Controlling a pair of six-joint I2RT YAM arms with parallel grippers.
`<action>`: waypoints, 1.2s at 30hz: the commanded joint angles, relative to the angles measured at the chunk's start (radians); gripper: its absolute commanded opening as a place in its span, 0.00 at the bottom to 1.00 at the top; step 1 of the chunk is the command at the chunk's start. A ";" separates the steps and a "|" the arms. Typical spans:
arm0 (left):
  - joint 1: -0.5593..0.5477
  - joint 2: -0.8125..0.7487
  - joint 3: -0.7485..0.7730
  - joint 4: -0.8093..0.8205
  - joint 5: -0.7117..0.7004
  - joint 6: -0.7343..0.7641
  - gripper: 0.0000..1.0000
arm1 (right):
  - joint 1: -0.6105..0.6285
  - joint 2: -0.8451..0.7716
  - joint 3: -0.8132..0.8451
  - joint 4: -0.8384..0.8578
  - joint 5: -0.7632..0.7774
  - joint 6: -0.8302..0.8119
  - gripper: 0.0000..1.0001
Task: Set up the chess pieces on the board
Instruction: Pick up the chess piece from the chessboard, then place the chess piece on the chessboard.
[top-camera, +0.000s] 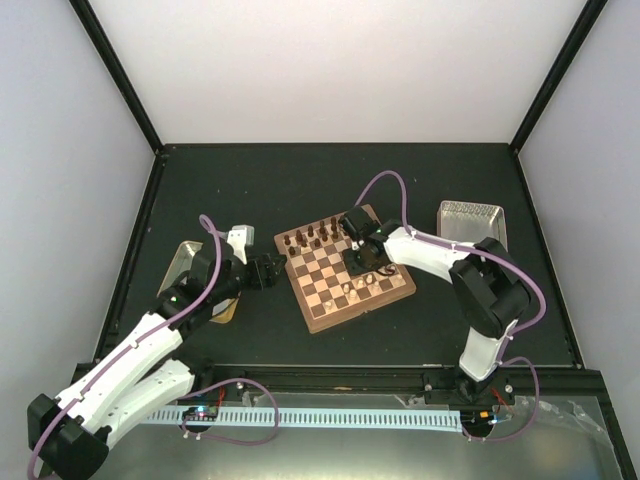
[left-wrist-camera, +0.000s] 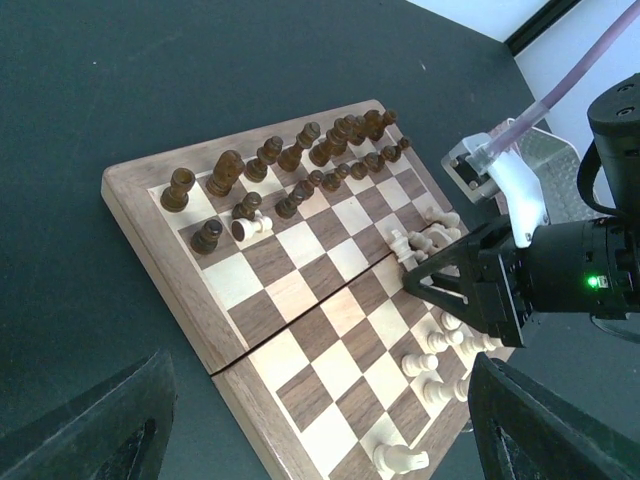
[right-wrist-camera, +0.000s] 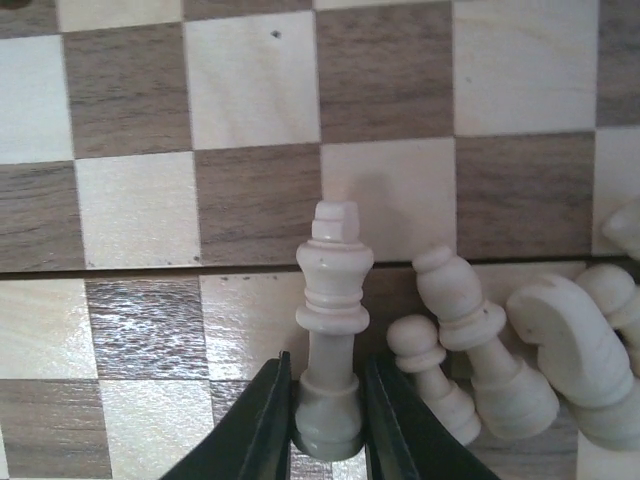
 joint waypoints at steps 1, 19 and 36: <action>0.010 -0.013 0.016 0.012 0.012 -0.010 0.81 | 0.005 0.027 0.011 0.021 0.010 -0.001 0.17; 0.020 -0.002 0.034 0.164 0.241 -0.060 0.82 | 0.005 -0.304 -0.228 0.530 -0.467 -0.265 0.08; 0.025 0.195 0.121 0.293 0.684 -0.082 0.42 | 0.023 -0.442 -0.318 0.626 -0.972 -0.335 0.09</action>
